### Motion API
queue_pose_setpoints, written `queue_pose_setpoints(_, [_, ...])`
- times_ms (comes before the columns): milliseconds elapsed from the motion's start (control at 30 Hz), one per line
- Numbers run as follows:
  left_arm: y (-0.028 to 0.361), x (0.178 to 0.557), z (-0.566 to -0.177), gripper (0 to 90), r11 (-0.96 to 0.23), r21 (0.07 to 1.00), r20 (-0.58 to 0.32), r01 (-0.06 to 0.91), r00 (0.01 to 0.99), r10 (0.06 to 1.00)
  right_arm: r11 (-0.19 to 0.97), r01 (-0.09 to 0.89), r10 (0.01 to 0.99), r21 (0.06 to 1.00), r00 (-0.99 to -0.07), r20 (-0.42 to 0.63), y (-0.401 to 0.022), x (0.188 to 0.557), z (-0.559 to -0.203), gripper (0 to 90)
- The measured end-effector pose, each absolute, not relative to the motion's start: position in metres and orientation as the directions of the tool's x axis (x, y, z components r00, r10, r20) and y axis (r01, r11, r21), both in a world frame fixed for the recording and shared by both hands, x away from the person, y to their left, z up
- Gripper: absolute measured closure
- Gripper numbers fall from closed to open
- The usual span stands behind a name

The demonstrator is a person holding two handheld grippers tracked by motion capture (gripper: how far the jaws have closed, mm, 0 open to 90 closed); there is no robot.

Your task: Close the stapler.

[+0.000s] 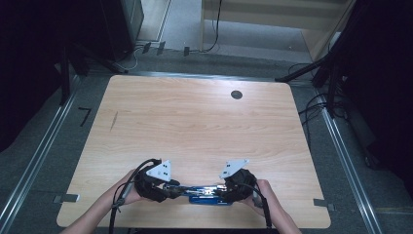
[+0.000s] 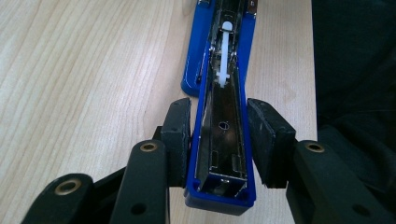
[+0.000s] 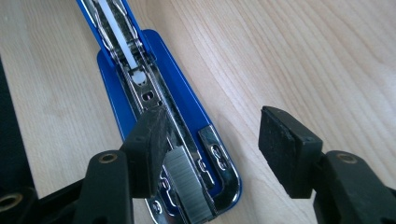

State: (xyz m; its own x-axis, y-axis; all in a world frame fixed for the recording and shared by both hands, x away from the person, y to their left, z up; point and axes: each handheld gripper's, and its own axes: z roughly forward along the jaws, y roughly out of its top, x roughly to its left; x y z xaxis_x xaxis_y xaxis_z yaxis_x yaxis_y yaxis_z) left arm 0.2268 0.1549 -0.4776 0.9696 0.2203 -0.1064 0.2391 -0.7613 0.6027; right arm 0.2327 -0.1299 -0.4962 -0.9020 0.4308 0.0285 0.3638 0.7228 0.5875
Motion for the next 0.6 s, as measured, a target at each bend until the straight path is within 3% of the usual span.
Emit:
queue_pose_setpoints(100, [0.154,0.226,-0.476,62.3,-0.767,0.597,-0.098,0.235,0.97,0.221,0.688,0.424,0.458,0.589,-0.883,0.101,-0.131,0.235,-0.497,47.7])
queue_pose_setpoints(133, [0.154,0.226,-0.476,62.3,-0.769,0.595,-0.093,0.233,0.971,0.221,0.687,0.415,0.445,0.596,-0.889,0.106,-0.131,0.234,-0.496,55.7])
queue_pose_setpoints(233, [0.153,0.226,-0.476,62.2,-0.766,0.6,-0.091,0.231,0.971,0.221,0.708,0.332,0.413,0.623,-0.911,0.015,-0.124,0.224,-0.491,69.3])
queue_pose_setpoints(400, [0.152,0.226,-0.476,61.4,-0.773,0.593,-0.08,0.226,0.972,0.223,0.702,0.257,0.366,0.664,-0.93,-0.027,-0.103,0.213,-0.485,83.0])
queue_pose_setpoints(600, [0.151,0.224,-0.475,61.3,-0.777,0.588,-0.071,0.223,0.972,0.225,0.713,0.206,0.324,0.671,-0.945,-0.053,-0.077,0.206,-0.488,87.5])
